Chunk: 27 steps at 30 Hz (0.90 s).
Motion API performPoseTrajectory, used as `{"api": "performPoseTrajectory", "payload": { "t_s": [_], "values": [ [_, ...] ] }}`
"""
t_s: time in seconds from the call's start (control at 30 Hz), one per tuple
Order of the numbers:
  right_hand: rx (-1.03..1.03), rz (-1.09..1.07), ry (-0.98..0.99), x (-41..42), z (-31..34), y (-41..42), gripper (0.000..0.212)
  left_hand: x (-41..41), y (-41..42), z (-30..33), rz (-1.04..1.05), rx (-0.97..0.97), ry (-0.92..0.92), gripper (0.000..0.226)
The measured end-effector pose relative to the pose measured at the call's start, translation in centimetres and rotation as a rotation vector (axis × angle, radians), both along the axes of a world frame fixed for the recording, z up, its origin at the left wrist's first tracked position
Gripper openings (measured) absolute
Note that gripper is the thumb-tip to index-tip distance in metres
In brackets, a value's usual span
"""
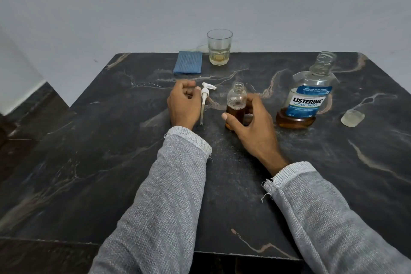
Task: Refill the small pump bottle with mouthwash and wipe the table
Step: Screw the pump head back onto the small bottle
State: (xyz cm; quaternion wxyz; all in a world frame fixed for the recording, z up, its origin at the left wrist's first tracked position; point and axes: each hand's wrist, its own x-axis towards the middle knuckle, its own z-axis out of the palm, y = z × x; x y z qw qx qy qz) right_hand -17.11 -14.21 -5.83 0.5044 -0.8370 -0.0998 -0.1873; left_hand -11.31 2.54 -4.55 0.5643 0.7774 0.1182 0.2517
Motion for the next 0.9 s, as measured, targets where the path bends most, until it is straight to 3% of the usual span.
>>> {"api": "performPoseTrajectory", "payload": {
  "t_s": [0.37, 0.6, 0.7, 0.83, 0.9],
  "values": [
    [0.008, 0.024, -0.004, 0.2, -0.3, 0.0, 0.051, 1.6, -0.4, 0.5, 0.011, 0.328, 0.349, 0.044],
    [0.001, 0.028, -0.001, 0.2, -0.3, -0.1, 0.051, 2.4, -1.1, 1.2, -0.033, 0.446, 0.439, 0.030],
    [0.012, 0.035, -0.008, 0.1, -0.3, -0.1, 0.049, 2.3, -0.7, 1.5, -0.072, 0.300, 0.409, 0.019],
    [0.017, 0.048, 0.006, 0.1, -0.3, -0.2, 0.050, 1.2, 0.5, 4.3, -0.169, -0.227, 0.227, 0.016],
    [0.020, 0.045, 0.006, 0.1, -0.2, -0.1, 0.050, 0.6, 0.7, 6.6, -0.240, -0.375, 0.120, 0.023]
  ]
}}
